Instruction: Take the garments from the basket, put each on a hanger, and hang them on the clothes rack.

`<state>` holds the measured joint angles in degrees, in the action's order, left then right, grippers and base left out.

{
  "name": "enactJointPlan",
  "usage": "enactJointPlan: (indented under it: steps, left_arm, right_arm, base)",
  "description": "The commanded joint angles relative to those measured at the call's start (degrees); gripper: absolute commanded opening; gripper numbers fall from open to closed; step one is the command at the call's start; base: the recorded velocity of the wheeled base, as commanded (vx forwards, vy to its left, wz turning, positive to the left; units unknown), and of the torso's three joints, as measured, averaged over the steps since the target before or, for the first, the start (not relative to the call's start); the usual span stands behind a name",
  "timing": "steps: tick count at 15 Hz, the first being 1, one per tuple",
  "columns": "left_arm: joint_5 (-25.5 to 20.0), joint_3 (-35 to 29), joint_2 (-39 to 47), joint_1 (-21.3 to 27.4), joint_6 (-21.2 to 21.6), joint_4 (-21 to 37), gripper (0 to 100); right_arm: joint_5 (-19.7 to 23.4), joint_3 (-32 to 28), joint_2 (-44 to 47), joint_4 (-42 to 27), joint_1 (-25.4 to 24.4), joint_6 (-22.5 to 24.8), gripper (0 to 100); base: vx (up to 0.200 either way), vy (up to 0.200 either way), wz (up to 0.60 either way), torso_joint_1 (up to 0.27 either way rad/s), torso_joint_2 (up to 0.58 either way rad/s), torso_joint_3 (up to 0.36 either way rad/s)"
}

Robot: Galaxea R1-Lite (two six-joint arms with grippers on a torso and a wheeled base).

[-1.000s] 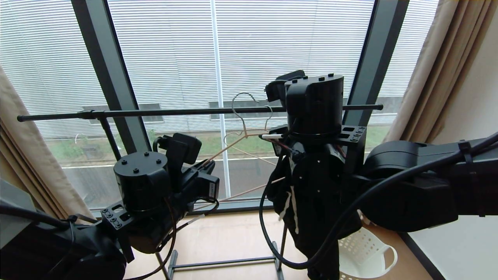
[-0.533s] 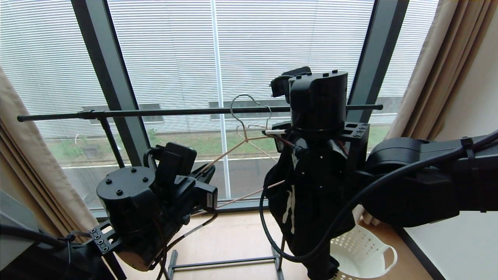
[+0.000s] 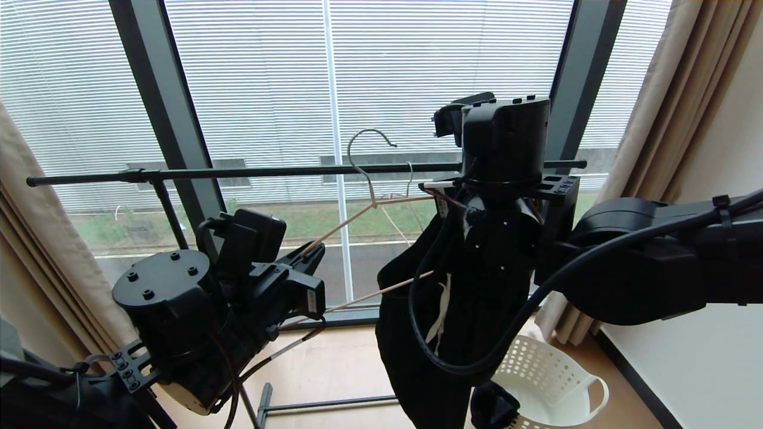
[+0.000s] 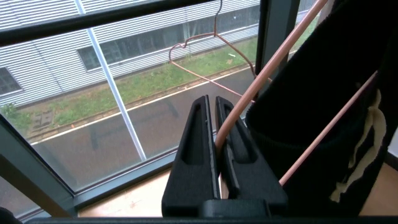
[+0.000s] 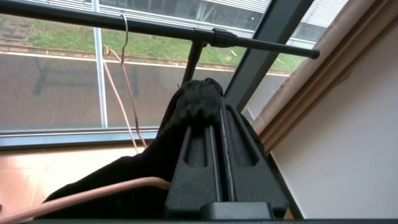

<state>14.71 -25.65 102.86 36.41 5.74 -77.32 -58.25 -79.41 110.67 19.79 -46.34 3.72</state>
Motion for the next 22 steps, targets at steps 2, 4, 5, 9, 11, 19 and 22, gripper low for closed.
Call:
enactJointPlan:
  steps: [2, 4, 5, 9, 11, 19, 22]
  left_arm:
    - [0.3, -2.6, 4.0, 0.0, 0.0, 0.0, 0]
    - [0.4, -3.0, 5.4, 0.2, 1.0, 0.0, 0]
    - [0.7, -3.0, 5.9, 0.2, 1.3, 0.0, 0]
    - [1.3, -3.2, 6.6, 0.1, 1.3, -0.1, 0]
    - [1.3, -3.3, 7.0, 0.1, 1.3, -0.1, 0]
    - [1.5, -4.0, 6.9, 0.0, 1.0, -0.4, 0]
    - [1.5, -4.0, 6.8, 0.0, 0.9, -0.4, 0]
  right_arm:
    - [0.0, 0.0, -0.1, 0.0, -2.3, 0.0, 0]
    - [-0.1, -0.5, -0.1, 0.0, -3.5, 0.0, 0]
    - [-0.1, -0.8, -0.1, 0.0, -3.8, 0.0, 0]
    - [-0.1, -0.8, -0.5, 0.0, -6.2, -0.1, 0]
    - [-0.1, -0.9, -0.5, 0.0, -7.5, -0.1, 0]
    - [-0.1, 0.7, -0.8, 0.0, -9.0, -1.7, 0]
    - [0.1, 1.5, -1.6, -0.1, -9.0, -2.0, 0]
  base:
    - [0.0, 0.0, 0.0, 0.0, 0.0, 0.0]
    - [0.0, 0.0, 0.0, 0.0, 0.0, 0.0]
    - [0.0, 0.0, 0.0, 0.0, 0.0, 0.0]
    - [0.0, 0.0, 0.0, 0.0, 0.0, 0.0]
    - [0.0, 0.0, 0.0, 0.0, 0.0, 0.0]
    - [0.0, 0.0, 0.0, 0.0, 0.0, 0.0]
    - [0.0, 0.0, 0.0, 0.0, 0.0, 0.0]
